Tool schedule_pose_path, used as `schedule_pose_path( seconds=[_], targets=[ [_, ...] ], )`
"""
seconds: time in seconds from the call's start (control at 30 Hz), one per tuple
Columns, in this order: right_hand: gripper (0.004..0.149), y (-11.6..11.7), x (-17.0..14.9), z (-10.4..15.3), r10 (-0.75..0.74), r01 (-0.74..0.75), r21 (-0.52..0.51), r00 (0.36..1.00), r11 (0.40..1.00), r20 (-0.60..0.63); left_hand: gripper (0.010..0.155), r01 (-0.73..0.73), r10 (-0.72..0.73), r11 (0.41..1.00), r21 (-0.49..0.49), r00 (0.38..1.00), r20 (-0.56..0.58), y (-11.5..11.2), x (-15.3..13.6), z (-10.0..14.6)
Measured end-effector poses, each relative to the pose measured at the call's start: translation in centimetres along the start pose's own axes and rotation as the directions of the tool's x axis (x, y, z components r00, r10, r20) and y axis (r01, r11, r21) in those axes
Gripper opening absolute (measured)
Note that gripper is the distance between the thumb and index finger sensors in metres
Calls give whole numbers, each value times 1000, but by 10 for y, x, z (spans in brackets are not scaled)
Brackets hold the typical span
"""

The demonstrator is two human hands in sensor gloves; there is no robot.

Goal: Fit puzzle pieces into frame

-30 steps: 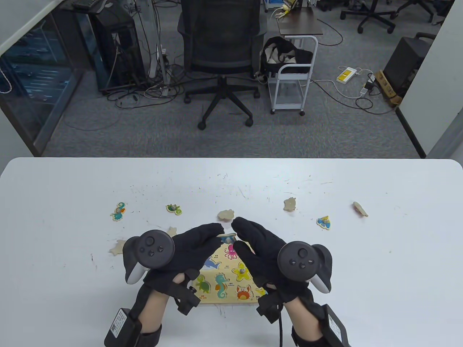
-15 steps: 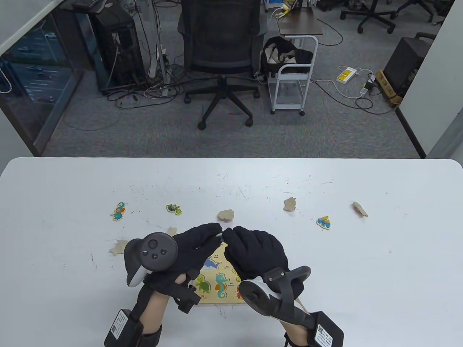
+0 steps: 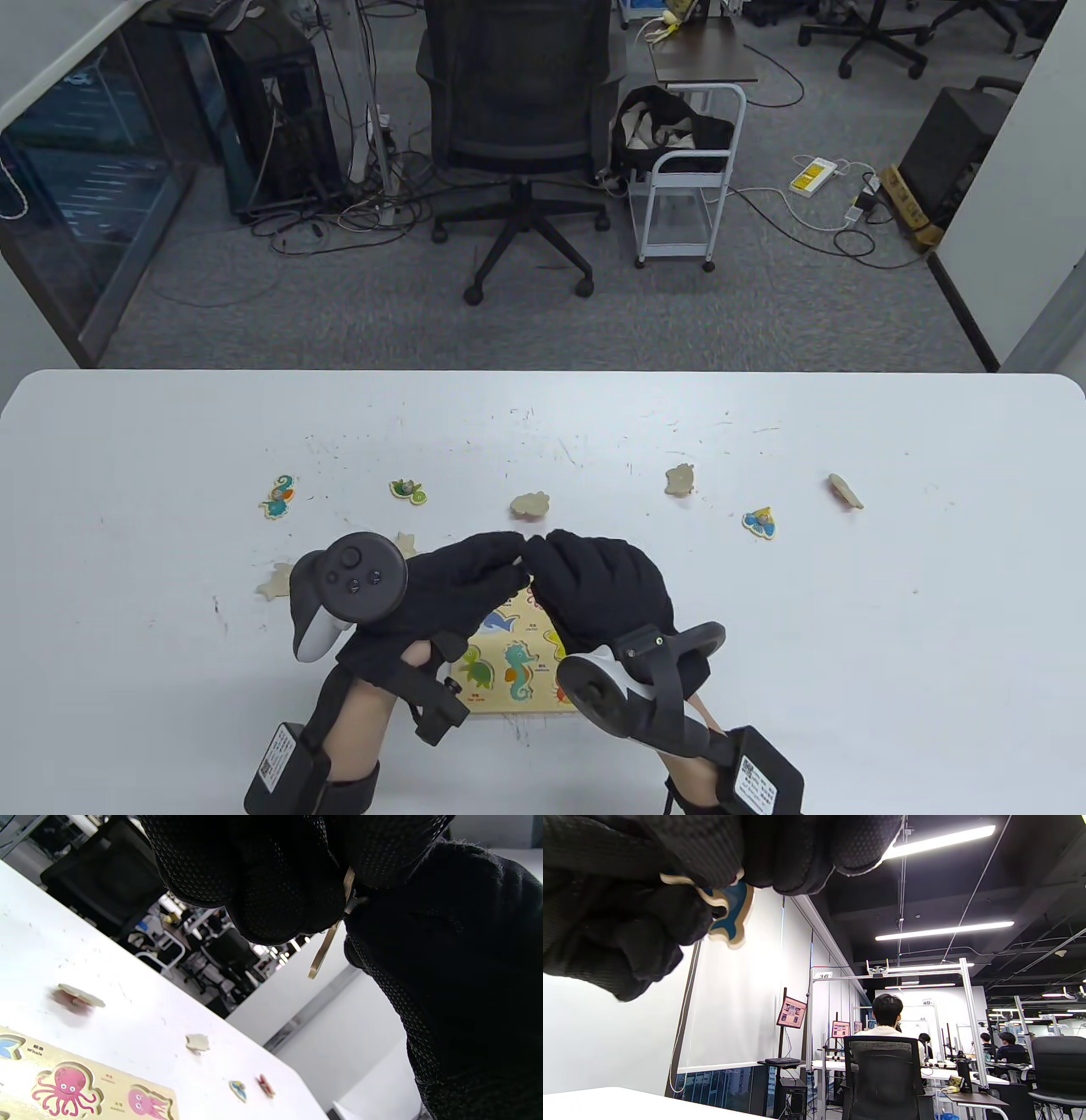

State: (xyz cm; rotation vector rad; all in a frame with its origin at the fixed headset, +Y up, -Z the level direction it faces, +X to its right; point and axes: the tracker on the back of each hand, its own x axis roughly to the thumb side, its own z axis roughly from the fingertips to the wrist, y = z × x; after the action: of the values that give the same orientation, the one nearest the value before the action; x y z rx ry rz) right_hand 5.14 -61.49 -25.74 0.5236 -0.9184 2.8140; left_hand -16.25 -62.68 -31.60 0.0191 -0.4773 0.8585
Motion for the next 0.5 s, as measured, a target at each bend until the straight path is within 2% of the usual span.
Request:
schedule_pose_path(
  seconds=[0.4,0.5],
  targets=[
    [46,2,-5,-3,-27,28,24,999,999,-19,54,23,-23,1000,-17,1000,-2,-2,0,-2],
    [46,6,-8,-5,-33,34,52,999,998,-27,55,51,-51,999,5,999,-6,2,-2,-1]
  ],
)
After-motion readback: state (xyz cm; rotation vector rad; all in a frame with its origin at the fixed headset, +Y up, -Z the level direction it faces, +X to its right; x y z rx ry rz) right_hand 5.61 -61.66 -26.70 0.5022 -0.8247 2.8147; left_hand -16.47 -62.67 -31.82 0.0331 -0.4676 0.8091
